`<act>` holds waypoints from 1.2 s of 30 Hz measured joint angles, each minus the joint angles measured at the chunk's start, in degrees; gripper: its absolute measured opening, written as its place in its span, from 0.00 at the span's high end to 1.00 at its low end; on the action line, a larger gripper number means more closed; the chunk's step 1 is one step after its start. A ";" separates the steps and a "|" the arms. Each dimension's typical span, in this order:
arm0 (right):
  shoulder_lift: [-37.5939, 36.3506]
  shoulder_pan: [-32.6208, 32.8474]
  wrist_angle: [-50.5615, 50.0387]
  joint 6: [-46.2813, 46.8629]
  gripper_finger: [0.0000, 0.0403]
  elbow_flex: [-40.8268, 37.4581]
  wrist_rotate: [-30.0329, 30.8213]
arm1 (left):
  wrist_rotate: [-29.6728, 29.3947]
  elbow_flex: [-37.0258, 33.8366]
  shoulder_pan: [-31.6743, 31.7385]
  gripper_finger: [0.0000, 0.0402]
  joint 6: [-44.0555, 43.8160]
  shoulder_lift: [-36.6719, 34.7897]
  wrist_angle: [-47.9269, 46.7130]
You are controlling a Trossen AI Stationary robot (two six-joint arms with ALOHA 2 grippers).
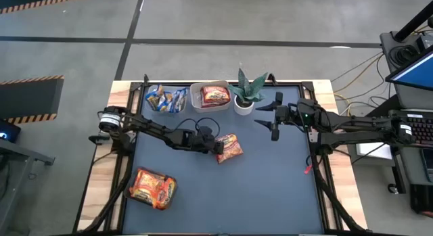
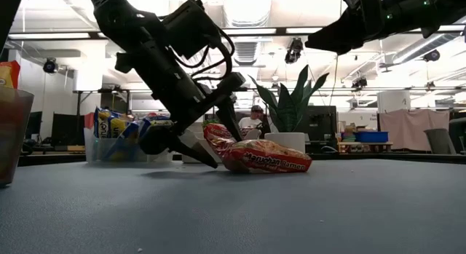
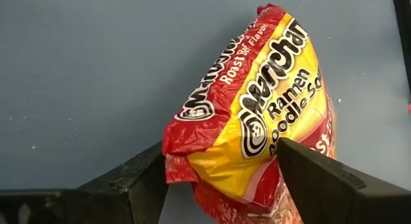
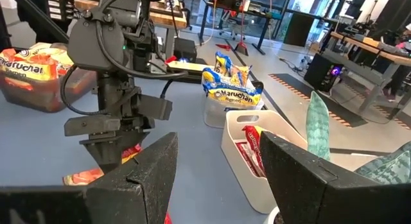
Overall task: Sort Maruchan noodles
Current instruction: Put the red noodle pack into the gray bin
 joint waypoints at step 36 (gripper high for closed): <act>0.02 -0.37 -0.96 -0.08 0.48 -0.07 0.50 | -1.59 -0.09 -2.26 0.90 11.28 -4.89 -0.39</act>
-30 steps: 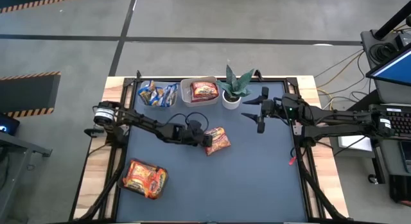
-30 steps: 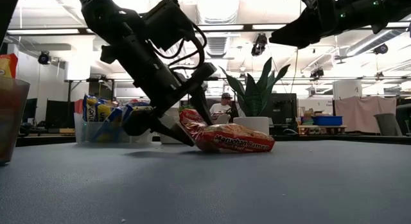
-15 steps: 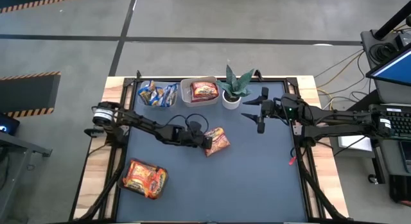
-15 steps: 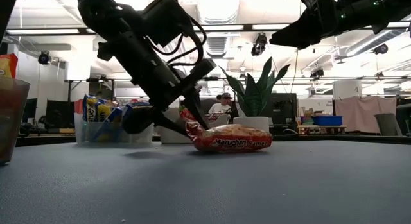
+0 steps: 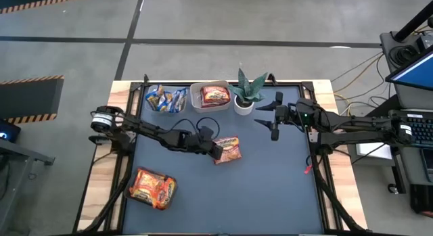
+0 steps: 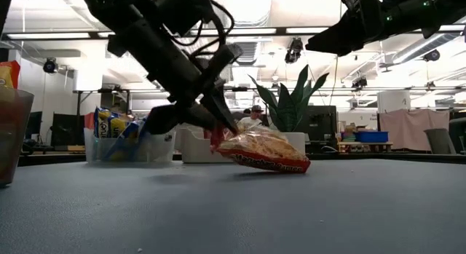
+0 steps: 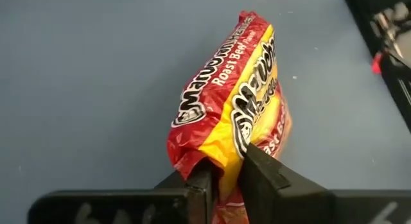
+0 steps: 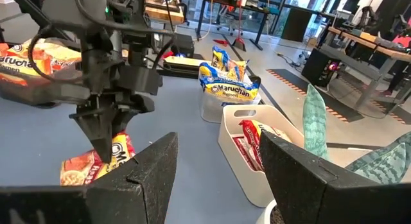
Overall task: Sort Maruchan noodles
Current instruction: Put the red noodle pack into the gray bin
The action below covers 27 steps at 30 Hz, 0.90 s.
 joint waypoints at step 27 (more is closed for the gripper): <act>0.02 0.00 -0.07 -0.18 0.48 0.00 0.07 | -3.71 0.00 -0.35 1.00 16.76 -6.95 0.22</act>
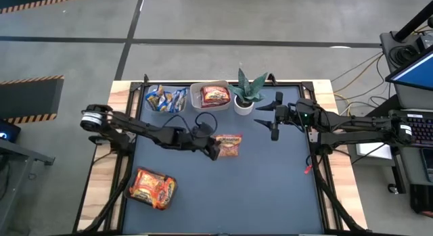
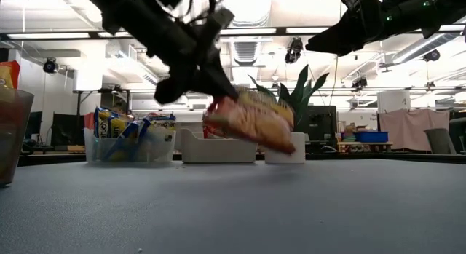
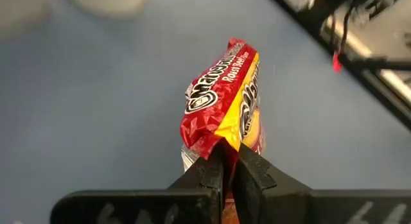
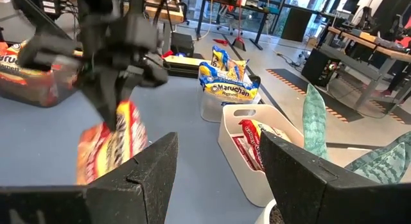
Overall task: Sort Maruchan noodles
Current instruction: Put the red noodle pack into the gray bin
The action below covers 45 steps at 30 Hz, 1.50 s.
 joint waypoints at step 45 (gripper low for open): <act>0.00 -0.07 -1.74 -0.74 0.48 0.00 4.57 | -25.56 0.09 23.71 1.00 26.50 -16.75 -3.20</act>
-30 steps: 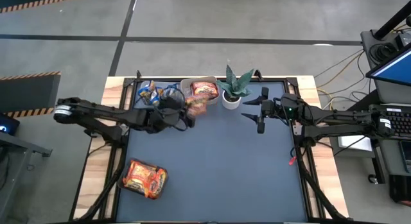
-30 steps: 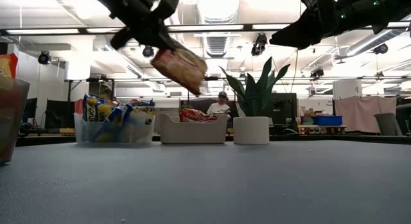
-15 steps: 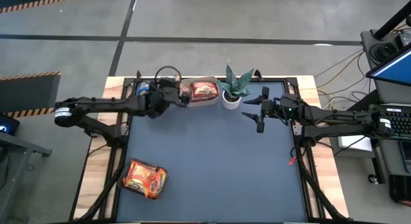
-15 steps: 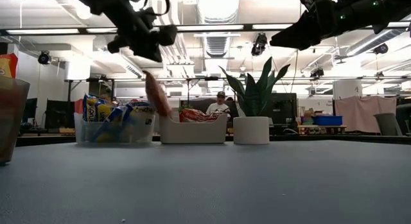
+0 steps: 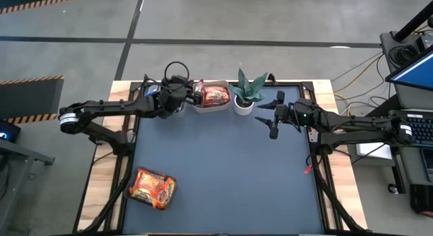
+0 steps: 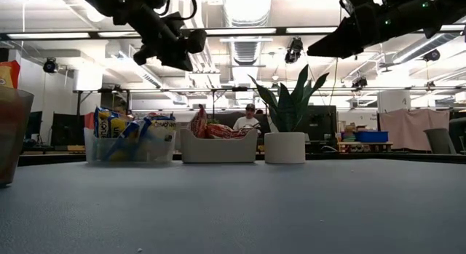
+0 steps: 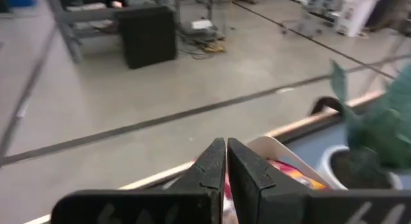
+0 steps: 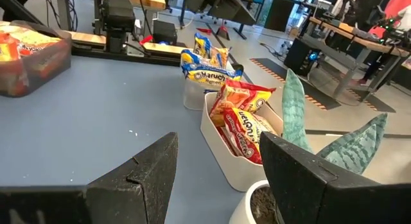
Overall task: Sort Maruchan noodles
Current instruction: Put the red noodle pack into the gray bin
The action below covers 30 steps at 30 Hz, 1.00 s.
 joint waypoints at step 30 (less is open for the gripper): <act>0.00 -0.31 0.01 0.52 0.48 0.00 -0.07 | 7.94 0.00 0.61 1.00 -3.83 11.09 -6.98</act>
